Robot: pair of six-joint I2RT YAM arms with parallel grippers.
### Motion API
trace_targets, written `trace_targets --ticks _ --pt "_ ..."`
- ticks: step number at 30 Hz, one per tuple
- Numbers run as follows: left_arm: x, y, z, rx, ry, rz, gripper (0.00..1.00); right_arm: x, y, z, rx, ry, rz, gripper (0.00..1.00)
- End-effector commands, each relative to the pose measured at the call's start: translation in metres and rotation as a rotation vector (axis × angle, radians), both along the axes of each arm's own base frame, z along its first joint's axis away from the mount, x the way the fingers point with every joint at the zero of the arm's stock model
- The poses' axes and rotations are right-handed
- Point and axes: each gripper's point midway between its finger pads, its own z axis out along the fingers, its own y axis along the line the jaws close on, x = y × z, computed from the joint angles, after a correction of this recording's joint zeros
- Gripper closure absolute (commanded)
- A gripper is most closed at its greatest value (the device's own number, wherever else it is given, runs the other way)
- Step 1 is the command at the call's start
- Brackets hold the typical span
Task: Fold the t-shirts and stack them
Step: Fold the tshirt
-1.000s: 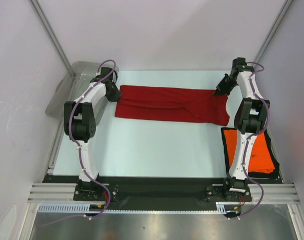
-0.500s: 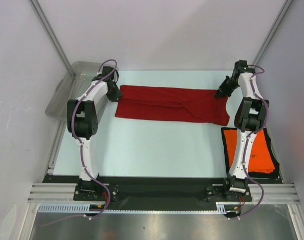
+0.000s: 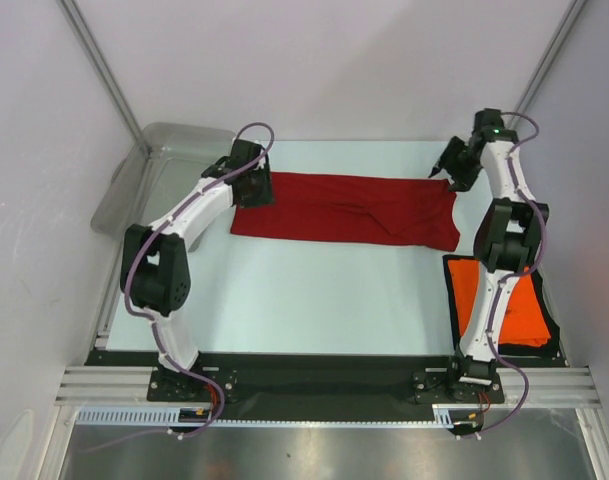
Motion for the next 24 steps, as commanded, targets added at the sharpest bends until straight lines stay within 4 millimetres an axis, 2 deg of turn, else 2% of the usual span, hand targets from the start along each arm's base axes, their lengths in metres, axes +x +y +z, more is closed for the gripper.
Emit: trace_targets --ticks 1,2,3,4,5,7,8,9,10,11,12,13,14,15,18,19,24 --pt "0.004 -0.029 0.031 -0.09 -0.108 -0.141 0.52 -0.012 0.087 0.061 -0.03 -0.145 0.162 0.32" --pt "0.004 -0.035 0.025 -0.097 -0.094 -0.155 0.53 -0.015 0.112 0.063 -0.035 -0.164 0.198 0.32" --pt "0.006 -0.04 0.021 -0.111 -0.081 -0.157 0.56 -0.021 0.128 0.061 -0.045 -0.162 0.223 0.32" --pt "0.005 -0.047 0.016 -0.137 -0.058 -0.176 0.58 -0.025 0.14 0.059 -0.058 -0.156 0.238 0.37" --pt "0.012 -0.051 0.007 -0.138 -0.033 -0.178 0.6 -0.037 0.161 0.05 -0.094 -0.132 0.259 0.41" --pt "0.015 -0.054 -0.003 -0.137 0.003 -0.198 0.64 -0.045 0.18 0.043 -0.102 -0.117 0.262 0.51" --pt "0.021 -0.055 -0.009 -0.135 0.018 -0.204 0.65 -0.051 0.188 0.033 -0.118 -0.105 0.268 0.54" --pt "0.023 -0.056 -0.014 -0.124 0.028 -0.216 0.66 -0.057 0.207 0.031 -0.121 -0.109 0.291 0.57" --pt "0.024 -0.053 -0.018 -0.118 0.045 -0.215 0.68 -0.061 0.215 0.028 -0.135 -0.109 0.303 0.62" --pt "0.027 -0.053 -0.025 -0.12 0.058 -0.217 0.69 -0.06 0.214 0.023 -0.184 -0.12 0.291 0.63" --pt "0.027 -0.052 -0.029 -0.129 0.073 -0.211 0.71 -0.065 0.227 0.02 -0.203 -0.13 0.32 0.66" --pt "0.028 -0.049 -0.032 -0.143 0.084 -0.202 0.71 -0.065 0.229 0.017 -0.223 -0.132 0.32 0.7" --pt "0.027 -0.049 -0.037 -0.156 0.095 -0.201 0.73 -0.064 0.231 0.015 -0.221 -0.135 0.32 0.76" --pt "0.029 -0.048 -0.041 -0.165 0.097 -0.193 0.73 -0.067 0.235 0.004 -0.223 -0.113 0.325 0.81" --pt "0.027 -0.041 -0.05 -0.146 0.1 -0.176 0.75 -0.07 0.236 -0.014 -0.219 -0.069 0.328 0.98" --pt "0.022 -0.038 -0.057 -0.139 0.11 -0.173 0.75 -0.07 0.236 -0.024 -0.227 -0.052 0.333 1.0" --pt "0.02 -0.026 -0.073 -0.132 0.135 -0.155 0.77 -0.061 0.241 -0.036 -0.225 -0.045 0.361 1.0"
